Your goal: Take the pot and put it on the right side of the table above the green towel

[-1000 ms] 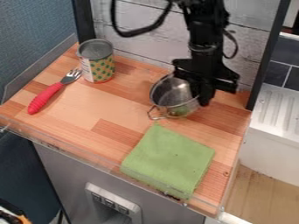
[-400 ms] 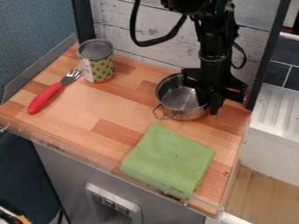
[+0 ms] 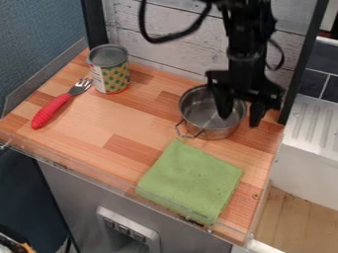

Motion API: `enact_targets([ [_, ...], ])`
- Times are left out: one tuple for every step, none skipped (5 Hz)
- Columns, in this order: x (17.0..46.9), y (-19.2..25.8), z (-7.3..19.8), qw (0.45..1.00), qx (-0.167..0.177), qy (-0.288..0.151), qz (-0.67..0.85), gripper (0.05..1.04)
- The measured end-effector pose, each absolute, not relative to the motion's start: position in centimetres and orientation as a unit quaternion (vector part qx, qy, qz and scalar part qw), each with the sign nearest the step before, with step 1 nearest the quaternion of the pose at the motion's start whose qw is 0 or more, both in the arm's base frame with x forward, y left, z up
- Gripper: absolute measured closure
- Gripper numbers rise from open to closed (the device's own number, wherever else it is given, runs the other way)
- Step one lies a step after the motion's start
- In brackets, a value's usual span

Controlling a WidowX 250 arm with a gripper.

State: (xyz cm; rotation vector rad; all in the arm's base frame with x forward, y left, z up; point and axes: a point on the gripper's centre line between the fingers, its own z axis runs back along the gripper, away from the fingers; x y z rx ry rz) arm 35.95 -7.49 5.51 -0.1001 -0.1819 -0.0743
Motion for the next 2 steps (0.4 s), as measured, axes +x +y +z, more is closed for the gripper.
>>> enact_targets([
  [34.5, -6.8, 7.6, 0.994, -0.037, -0.095, -0.037, 0.066],
  [33.5, -6.5, 8.0, 0.995, -0.028, -0.078, -0.049, 0.074],
])
